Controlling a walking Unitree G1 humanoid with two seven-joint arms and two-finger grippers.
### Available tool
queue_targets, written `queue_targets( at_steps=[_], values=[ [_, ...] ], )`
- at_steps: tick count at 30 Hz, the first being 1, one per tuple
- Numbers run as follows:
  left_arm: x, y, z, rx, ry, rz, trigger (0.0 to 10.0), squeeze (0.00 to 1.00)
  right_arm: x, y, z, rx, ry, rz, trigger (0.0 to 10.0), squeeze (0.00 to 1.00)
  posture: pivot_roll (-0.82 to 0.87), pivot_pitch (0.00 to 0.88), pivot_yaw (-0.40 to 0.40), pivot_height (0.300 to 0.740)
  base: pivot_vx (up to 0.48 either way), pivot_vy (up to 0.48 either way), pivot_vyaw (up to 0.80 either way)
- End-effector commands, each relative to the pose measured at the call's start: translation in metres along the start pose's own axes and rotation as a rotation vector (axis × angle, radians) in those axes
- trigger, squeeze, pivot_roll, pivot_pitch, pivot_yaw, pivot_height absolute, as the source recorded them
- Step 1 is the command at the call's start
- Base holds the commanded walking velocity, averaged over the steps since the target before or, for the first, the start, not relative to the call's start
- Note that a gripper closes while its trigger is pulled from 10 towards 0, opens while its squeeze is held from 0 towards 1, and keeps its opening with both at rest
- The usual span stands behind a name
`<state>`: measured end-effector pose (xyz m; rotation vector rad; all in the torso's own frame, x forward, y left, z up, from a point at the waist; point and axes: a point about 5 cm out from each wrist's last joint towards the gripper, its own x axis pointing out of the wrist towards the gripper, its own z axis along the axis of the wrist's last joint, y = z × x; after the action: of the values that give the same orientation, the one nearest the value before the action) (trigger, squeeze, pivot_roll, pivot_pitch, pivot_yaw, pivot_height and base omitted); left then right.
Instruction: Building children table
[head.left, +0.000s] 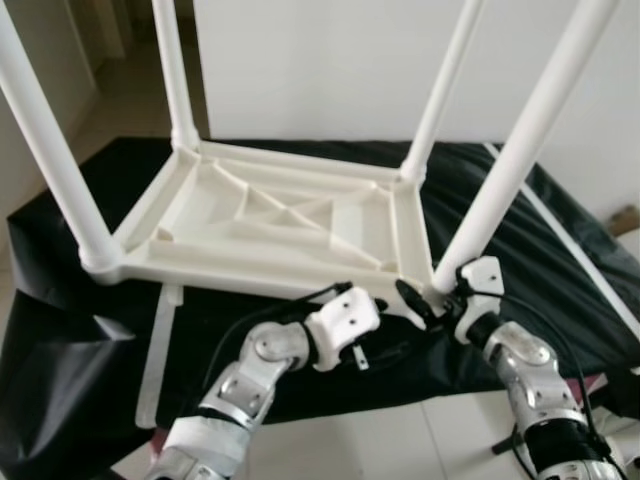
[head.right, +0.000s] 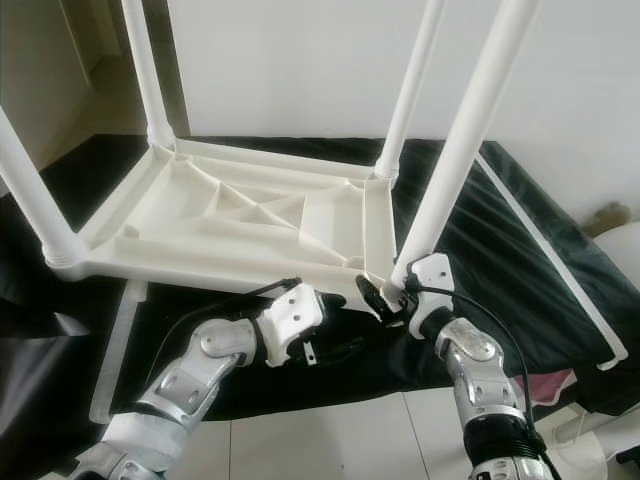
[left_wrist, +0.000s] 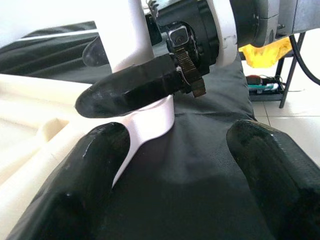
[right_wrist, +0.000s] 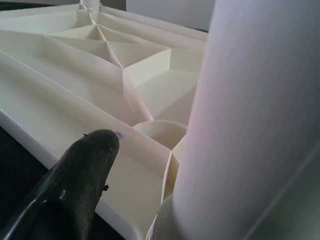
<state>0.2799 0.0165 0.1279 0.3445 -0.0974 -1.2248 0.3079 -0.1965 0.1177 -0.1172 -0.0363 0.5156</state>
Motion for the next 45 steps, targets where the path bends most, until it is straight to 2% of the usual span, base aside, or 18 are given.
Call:
queue_targets(
  at_steps=[1, 11, 12, 13, 14, 27, 28, 29, 30, 34, 37, 40, 41, 43, 45],
  values=[
    [-0.001, 0.009, -0.005, 0.021, 0.022, 0.179, 10.0, 0.00, 0.004, -0.004, 0.003, -0.042, 0.000, 0.020, 10.0, 0.00, 0.08, 0.000, -0.060, 0.740, 0.000, 0.000, 0.00],
    [0.001, 0.007, -0.007, 0.063, 0.032, 0.173, 10.0, 0.00, 0.009, -0.015, 0.004, -0.073, 0.007, 0.019, 10.0, 0.00, 0.09, 0.000, -0.064, 0.740, 0.000, 0.000, 0.00],
    [0.002, 0.007, -0.006, 0.066, 0.028, 0.170, 10.0, 0.00, 0.009, -0.016, 0.003, -0.074, 0.008, 0.024, 7.1, 0.00, 0.09, 0.000, -0.064, 0.740, 0.000, 0.000, 0.00],
    [0.002, 0.007, -0.006, 0.066, 0.028, 0.170, 10.0, 0.00, 0.009, -0.016, 0.003, -0.074, 0.008, 0.024, 7.1, 0.00, 0.09, 0.000, -0.064, 0.740, 0.000, 0.000, 0.00],
    [0.003, 0.006, -0.005, 0.067, 0.021, 0.169, 10.0, 0.00, 0.009, -0.016, 0.002, -0.075, 0.010, 0.029, 0.0, 0.00, 0.09, 0.000, -0.065, 0.740, 0.000, 0.000, 0.00],
    [0.005, 0.005, -0.005, 0.065, -0.004, 0.169, 10.0, 0.00, -0.001, -0.013, -0.018, -0.026, 0.048, -0.009, 0.0, 0.00, 0.06, 0.000, -0.042, 0.740, 0.000, 0.000, 0.00],
    [0.006, 0.007, -0.005, 0.067, -0.003, 0.169, 10.0, 0.00, -0.002, -0.012, -0.019, -0.009, 0.044, -0.012, 10.0, 0.00, 0.05, 0.000, -0.036, 0.740, 0.000, 0.000, 0.00],
    [0.006, 0.007, -0.005, 0.067, -0.003, 0.169, 10.0, 0.00, -0.002, -0.012, -0.019, -0.009, 0.044, -0.012, 10.0, 0.00, 0.05, 0.000, -0.036, 0.740, 0.000, 0.000, 0.00],
    [0.007, 0.010, -0.004, 0.049, -0.006, 0.179, 10.0, 0.00, -0.006, -0.009, -0.020, 0.053, 0.029, -0.061, 10.0, 0.00, 0.05, 0.000, -0.035, 0.740, 0.000, 0.000, 0.00],
    [0.007, 0.012, -0.002, 0.013, -0.020, 0.193, 10.0, 0.00, -0.008, -0.008, -0.022, 0.090, 0.041, -0.121, 10.0, 0.00, 0.05, 0.000, -0.035, 0.740, 0.000, 0.000, 0.00],
    [0.004, 0.016, -0.002, -0.020, -0.030, 0.225, 10.0, 0.00, -0.006, -0.007, -0.031, 0.121, 0.100, -0.267, 10.0, 0.00, 0.05, 0.000, -0.040, 0.740, 0.000, 0.000, 0.00],
    [0.003, 0.017, -0.003, -0.021, -0.028, 0.233, 10.0, 0.00, -0.005, -0.003, -0.032, 0.155, 0.093, -0.308, 10.0, 0.00, 0.06, 0.000, -0.043, 0.740, 0.000, 0.000, 0.00],
    [-0.001, 0.016, -0.006, -0.027, -0.013, 0.243, 10.0, 0.00, -0.001, 0.010, -0.031, 0.218, 0.068, -0.347, 10.0, 0.00, 0.07, 0.000, -0.050, 0.740, 0.000, 0.000, 0.00],
    [-0.001, 0.016, -0.006, -0.027, -0.013, 0.243, 10.0, 0.00, -0.001, 0.010, -0.031, 0.218, 0.068, -0.347, 10.0, 0.00, 0.07, 0.000, -0.050, 0.740, 0.000, 0.000, 0.00],
    [-0.004, 0.016, -0.007, -0.034, -0.007, 0.254, 10.0, 0.00, 0.004, 0.024, -0.029, 0.276, 0.043, -0.422, 10.0, 0.00, 0.08, 0.000, -0.053, 0.740, 0.000, 0.000, 0.00]
  ],
)
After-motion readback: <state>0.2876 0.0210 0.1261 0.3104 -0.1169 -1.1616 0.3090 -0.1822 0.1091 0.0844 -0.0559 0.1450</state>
